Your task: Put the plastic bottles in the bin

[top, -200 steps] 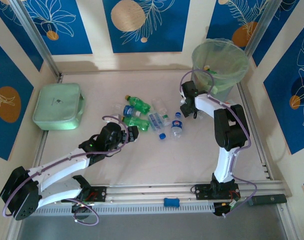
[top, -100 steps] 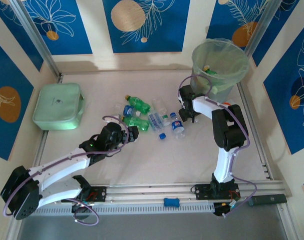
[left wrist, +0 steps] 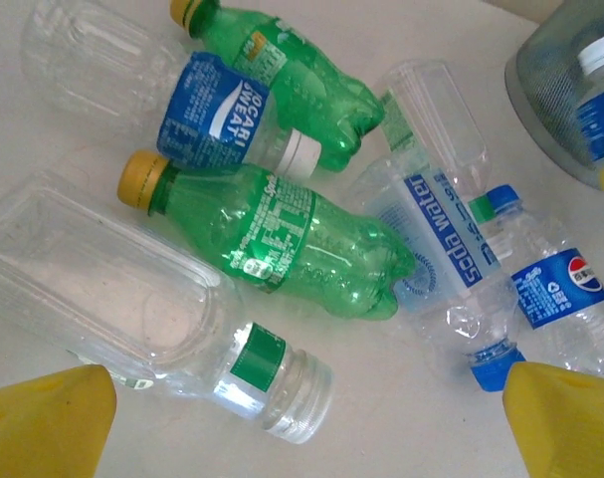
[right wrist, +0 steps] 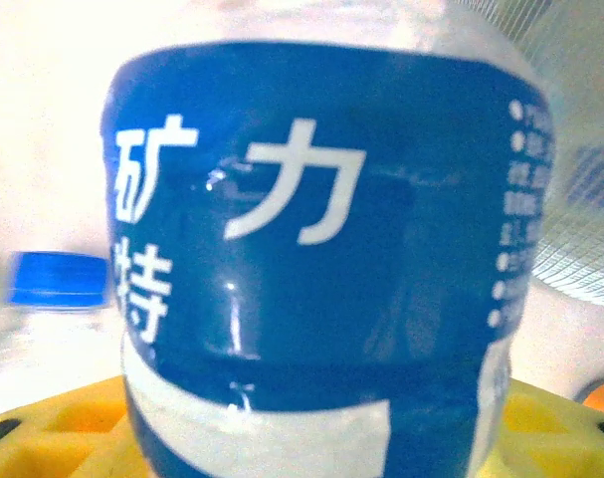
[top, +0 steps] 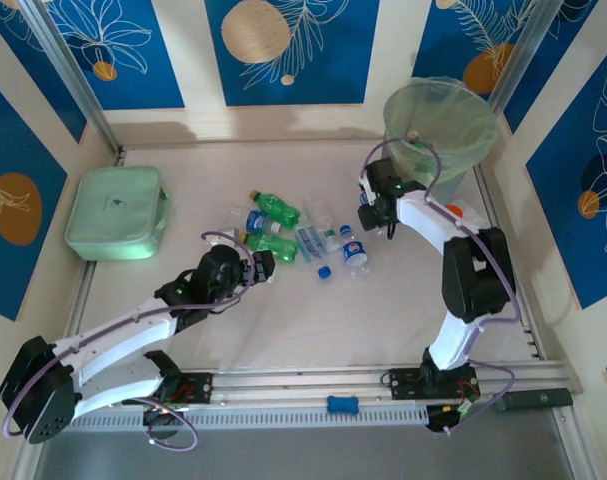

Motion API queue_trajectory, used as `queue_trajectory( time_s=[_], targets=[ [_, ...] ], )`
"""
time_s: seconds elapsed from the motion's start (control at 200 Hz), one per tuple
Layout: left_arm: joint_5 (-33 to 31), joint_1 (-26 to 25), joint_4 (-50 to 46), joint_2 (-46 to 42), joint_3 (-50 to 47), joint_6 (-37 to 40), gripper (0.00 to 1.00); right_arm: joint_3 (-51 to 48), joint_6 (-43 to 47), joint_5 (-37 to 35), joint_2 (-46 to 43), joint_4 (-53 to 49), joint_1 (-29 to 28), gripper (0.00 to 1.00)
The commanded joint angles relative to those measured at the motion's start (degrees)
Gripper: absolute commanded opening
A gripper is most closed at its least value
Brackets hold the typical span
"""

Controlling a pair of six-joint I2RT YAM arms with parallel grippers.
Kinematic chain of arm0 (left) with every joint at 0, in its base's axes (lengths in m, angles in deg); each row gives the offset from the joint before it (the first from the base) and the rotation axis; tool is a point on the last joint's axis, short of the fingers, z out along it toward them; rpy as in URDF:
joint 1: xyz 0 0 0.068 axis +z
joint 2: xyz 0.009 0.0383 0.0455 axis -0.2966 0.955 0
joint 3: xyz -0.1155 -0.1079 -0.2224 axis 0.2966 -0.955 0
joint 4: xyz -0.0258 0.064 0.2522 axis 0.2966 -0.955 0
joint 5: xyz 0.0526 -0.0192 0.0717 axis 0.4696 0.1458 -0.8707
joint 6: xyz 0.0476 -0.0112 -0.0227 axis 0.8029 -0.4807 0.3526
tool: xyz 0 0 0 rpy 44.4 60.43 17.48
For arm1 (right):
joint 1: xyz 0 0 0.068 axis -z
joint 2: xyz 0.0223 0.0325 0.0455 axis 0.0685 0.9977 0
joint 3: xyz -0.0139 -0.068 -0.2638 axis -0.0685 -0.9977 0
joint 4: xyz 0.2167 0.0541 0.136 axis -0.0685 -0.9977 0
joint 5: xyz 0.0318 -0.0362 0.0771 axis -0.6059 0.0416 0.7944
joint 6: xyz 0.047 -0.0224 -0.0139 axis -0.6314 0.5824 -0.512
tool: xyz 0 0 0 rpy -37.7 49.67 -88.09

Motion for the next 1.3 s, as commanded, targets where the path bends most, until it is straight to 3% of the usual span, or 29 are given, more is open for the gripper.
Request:
queue_trajectory(
  time_s=[0.0,0.15,0.305,0.535,0.95,1.296],
  targets=[
    [-2.8,1.3,-1.1,-2.7,-1.4,-0.4,0.99,2.5,-2.7,10.1,-4.9,-0.2,-0.7,0.52],
    [-3.3,4.6,-2.7,-6.8,-3.1,-0.5,0.99,6.4,-4.7,18.7,-9.1,0.5,-0.8,0.52],
    [-3.2,9.2,-5.1,-12.0,-4.8,-0.5,0.99,13.9,-6.6,22.3,-10.6,0.2,0.2,0.51],
    [-0.5,13.7,-6.7,-16.2,-6.5,-1.7,0.99,25.9,-12.5,21.9,-8.7,-0.9,6.5,0.51],
    [10.1,15.2,-4.9,-9.8,-4.6,0.2,0.99,34.8,-21.5,19.2,-2.5,1.3,19.2,0.50],
    [14.6,15.3,-6.3,-6.8,-2.2,2.0,0.99,46.0,-24.3,20.4,11.6,-5.2,21.9,0.51]
  ],
)
